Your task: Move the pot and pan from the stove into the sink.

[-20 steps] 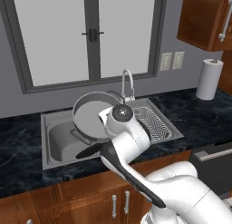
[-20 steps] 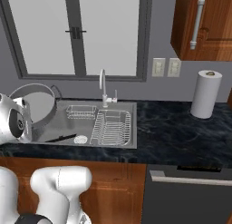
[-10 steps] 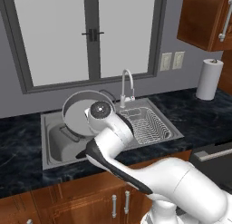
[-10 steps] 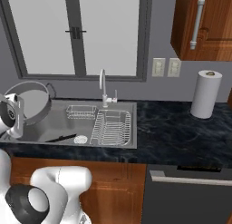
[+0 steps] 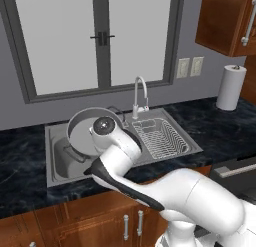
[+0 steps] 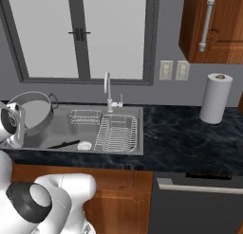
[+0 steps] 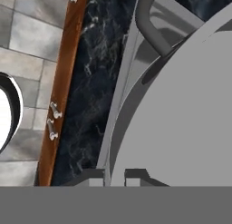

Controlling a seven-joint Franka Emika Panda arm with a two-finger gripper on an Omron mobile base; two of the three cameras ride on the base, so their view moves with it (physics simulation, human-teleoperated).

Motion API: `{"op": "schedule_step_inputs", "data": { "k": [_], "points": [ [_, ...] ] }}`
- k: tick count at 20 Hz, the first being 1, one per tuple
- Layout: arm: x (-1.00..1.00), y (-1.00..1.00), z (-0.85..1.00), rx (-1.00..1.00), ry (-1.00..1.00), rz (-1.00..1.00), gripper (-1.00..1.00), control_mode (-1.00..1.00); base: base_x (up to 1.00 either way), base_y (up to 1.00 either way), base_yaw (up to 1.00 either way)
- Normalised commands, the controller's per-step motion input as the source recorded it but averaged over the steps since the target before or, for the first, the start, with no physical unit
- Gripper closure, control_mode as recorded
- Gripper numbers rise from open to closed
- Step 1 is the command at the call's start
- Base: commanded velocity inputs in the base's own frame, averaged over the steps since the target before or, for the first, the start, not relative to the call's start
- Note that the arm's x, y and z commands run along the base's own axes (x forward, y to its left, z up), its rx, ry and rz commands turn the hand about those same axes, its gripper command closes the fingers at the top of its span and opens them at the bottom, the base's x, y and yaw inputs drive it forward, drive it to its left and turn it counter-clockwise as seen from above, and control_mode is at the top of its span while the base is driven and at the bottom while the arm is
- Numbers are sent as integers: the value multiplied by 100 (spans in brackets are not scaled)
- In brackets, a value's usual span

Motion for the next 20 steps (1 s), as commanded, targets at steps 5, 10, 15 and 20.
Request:
{"op": "schedule_step_inputs", "data": {
  "k": [5, 10, 15, 20],
  "points": [
    [15, 22, -44, -2, 5, 0, 100, -100, 0, 0, 0],
    [31, 31, -40, -1, 5, 0, 100, -100, 0, 0, 0],
    [51, 31, -27, 0, 2, -2, 100, -100, 0, 0, 0],
    [55, 28, -24, 0, 0, -3, 100, -100, 0, 0, 0]
  ]
}}
